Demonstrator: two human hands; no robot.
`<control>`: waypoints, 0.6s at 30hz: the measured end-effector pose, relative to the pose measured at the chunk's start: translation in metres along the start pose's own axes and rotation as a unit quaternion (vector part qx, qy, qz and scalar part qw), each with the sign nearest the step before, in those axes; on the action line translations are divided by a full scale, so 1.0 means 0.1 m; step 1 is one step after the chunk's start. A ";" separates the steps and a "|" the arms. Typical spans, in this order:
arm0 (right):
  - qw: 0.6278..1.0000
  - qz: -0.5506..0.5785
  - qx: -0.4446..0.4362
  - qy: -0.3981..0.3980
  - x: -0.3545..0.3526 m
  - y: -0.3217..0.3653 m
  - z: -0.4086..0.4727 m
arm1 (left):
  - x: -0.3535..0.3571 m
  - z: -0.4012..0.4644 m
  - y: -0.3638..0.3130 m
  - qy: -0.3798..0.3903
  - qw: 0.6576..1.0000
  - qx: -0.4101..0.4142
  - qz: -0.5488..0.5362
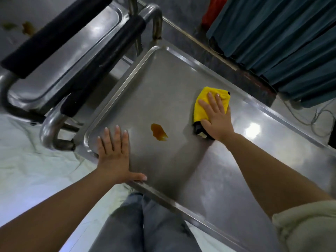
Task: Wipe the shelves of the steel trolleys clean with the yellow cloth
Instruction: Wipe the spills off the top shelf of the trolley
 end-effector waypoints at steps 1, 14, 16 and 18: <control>1.000 -0.004 -0.007 -0.002 -0.04 -0.02 0.11 | 0.00 0.00 0.00 -0.001 1.000 -0.001 0.002; 0.993 -0.011 -0.104 0.050 -0.13 0.17 0.38 | 0.02 0.01 0.01 -0.009 1.000 -0.011 0.011; 0.994 0.007 -0.101 0.044 -0.05 0.27 0.15 | 0.04 0.02 0.01 -0.009 1.000 -0.010 0.013; 0.995 0.027 -0.093 0.032 0.03 0.37 -0.09 | 0.04 0.02 0.00 -0.008 1.000 -0.008 0.019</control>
Point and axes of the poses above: each hand's wrist, its own z-axis towards the middle knuckle, its own x-axis out of the palm, y = z × x, the point moved 3 cm from there along z, towards the middle knuckle, and after that the axes turned 8 degrees about -z, right-handed, at the moved point
